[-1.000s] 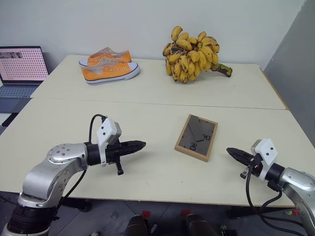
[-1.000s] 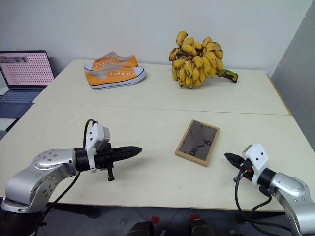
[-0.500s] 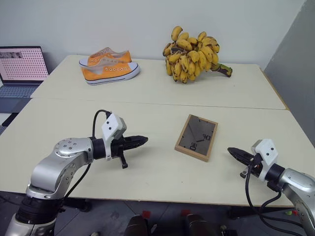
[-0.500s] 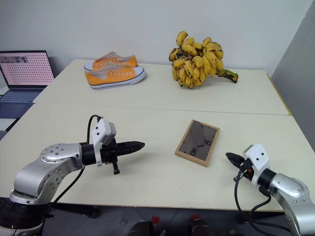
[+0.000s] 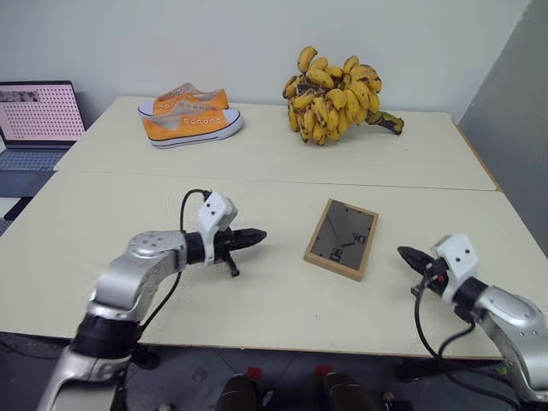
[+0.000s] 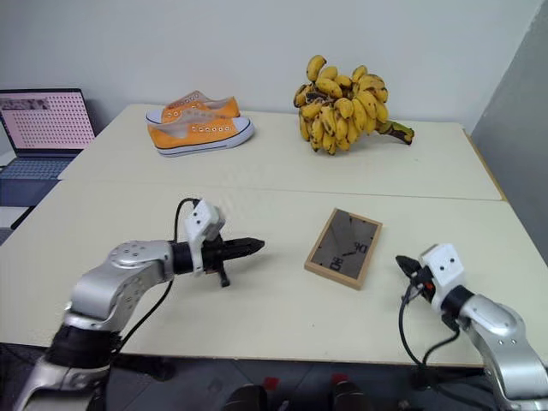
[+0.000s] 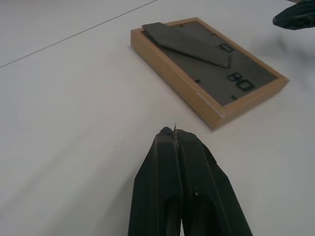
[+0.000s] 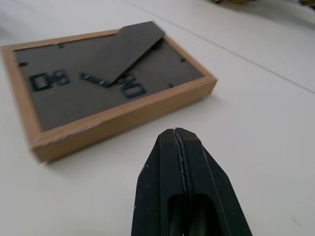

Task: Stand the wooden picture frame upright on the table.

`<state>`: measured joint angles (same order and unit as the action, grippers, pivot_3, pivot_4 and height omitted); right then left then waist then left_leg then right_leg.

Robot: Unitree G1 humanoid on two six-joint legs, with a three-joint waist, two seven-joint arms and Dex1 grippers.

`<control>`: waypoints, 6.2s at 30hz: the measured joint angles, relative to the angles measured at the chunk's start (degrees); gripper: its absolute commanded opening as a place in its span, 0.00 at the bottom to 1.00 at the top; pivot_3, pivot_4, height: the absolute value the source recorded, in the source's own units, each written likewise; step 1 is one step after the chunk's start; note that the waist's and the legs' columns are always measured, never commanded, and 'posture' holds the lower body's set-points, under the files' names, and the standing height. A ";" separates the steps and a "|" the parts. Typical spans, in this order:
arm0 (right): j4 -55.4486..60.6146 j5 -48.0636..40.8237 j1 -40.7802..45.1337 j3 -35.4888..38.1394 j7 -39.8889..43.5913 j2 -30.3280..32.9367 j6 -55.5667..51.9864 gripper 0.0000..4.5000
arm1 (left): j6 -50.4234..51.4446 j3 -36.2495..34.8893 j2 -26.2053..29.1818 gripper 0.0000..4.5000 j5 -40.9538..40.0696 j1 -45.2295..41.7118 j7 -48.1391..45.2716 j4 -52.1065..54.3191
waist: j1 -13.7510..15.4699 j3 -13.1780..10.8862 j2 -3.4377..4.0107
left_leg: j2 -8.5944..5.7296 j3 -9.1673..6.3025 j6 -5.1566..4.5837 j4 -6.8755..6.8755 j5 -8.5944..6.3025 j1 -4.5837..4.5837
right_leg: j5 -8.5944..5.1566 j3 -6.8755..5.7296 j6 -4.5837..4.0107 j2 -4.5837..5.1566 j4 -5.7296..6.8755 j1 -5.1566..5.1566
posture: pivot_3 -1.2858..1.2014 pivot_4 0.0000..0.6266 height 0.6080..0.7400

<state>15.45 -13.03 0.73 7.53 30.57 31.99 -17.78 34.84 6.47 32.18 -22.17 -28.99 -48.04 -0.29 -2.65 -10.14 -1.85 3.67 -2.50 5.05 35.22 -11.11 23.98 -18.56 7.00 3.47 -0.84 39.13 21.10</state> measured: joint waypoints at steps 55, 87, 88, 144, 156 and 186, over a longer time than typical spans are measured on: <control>-15.76 13.89 8.86 -8.88 -1.21 -1.08 7.10 0.00 | 36.20 -1.79 -1.02 0.01 -3.08 -5.64 -5.49 2.76 | -0.60 -0.02 0.09 | -0.06 -0.31 0.00 0.59 -0.01 0.40 | -0.07 -0.16 -0.08 -0.03 0.81 0.30 | 0.52 0.24 1.00; -13.13 14.34 8.13 -10.81 1.93 -1.01 6.66 0.00 | 55.01 -18.35 -16.89 0.76 -11.39 -17.66 11.79 -18.62 | -0.53 -0.02 0.08 | -0.08 -0.41 0.02 0.62 -0.01 0.42 | -0.08 -0.25 -0.08 -0.03 0.79 0.27 | 0.52 0.24 1.00; -13.20 14.44 8.31 -11.00 1.93 -1.15 6.73 0.00 | 54.70 -18.29 -17.35 0.76 -11.39 -17.66 12.04 -19.12 | -0.56 -0.02 0.07 | -0.07 -0.41 0.02 0.62 0.00 0.42 | -0.08 -0.25 -0.09 -0.03 0.80 0.28 | 0.52 0.24 1.00; -12.73 15.80 10.98 -15.04 -1.54 -8.16 4.63 0.00 | 45.11 -23.11 -20.14 0.29 -13.40 -21.31 14.45 -27.84 | -0.47 -0.02 0.08 | -0.10 -0.41 0.04 0.60 0.00 0.44 | -0.08 -0.25 -0.08 0.00 0.77 0.27 | 0.52 0.24 1.00; 1.32 0.30 17.69 0.20 1.50 -1.99 -11.72 0.14 | 28.48 -20.48 -12.45 0.29 -14.77 -17.99 6.30 -5.54 | -0.40 -0.17 0.24 | -0.07 -0.43 0.05 0.56 0.00 0.50 | -0.07 -0.27 -0.08 -0.01 0.75 0.32 | 0.52 0.24 1.00; 2.77 -17.35 40.99 -3.31 -9.88 -17.87 -29.00 0.49 | 29.55 -16.81 -10.88 0.29 -20.29 -13.33 7.13 3.29 | -0.19 -0.26 0.37 | -0.06 -0.47 0.03 0.55 0.00 0.83 | -0.07 -0.32 -0.09 -0.01 0.75 0.69 | 0.52 0.24 1.00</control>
<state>18.22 -30.38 41.72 4.22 20.69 14.13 -46.77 64.39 -10.34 21.30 -42.46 -42.31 -40.90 3.00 -2.84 -10.40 -1.48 3.61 -2.97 5.08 35.77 -11.11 24.81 -18.64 6.67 3.38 -0.85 39.88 21.79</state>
